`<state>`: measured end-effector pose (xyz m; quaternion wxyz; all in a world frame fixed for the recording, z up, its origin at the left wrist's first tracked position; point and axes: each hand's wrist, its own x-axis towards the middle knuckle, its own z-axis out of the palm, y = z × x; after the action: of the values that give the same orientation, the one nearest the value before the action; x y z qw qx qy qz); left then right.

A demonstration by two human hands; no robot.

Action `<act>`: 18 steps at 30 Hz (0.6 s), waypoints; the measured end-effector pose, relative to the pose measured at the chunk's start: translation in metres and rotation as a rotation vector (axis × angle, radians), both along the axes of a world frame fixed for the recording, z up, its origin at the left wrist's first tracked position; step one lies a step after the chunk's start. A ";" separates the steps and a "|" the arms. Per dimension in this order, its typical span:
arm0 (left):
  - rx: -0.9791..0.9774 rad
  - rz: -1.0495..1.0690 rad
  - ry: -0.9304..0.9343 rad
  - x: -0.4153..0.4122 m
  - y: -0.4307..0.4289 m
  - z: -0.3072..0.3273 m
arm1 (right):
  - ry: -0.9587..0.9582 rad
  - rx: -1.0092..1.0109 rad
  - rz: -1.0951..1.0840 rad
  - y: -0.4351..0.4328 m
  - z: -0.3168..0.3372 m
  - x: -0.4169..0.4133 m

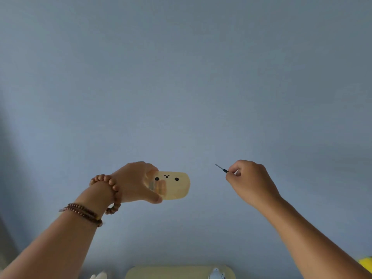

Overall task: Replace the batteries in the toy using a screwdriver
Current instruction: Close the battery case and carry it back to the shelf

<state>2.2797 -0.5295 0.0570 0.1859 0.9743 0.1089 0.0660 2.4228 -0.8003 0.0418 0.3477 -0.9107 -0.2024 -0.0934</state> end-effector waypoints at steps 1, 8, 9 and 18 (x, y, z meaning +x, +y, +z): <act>-0.004 -0.004 0.003 -0.007 -0.002 0.003 | 0.014 0.009 0.002 -0.002 0.003 -0.008; -0.040 -0.017 -0.019 -0.052 -0.008 0.007 | 0.029 0.018 0.001 -0.003 0.005 -0.054; -0.044 -0.020 -0.022 -0.058 -0.007 0.008 | 0.033 0.015 0.001 -0.001 0.004 -0.059; 0.020 0.072 -0.084 -0.124 0.018 0.036 | 0.013 0.011 0.105 0.039 0.012 -0.103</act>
<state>2.1560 -0.5113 0.0933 0.1783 0.9679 0.1352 0.1147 2.3198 -0.7611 0.0541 0.3586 -0.8975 -0.2472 -0.0699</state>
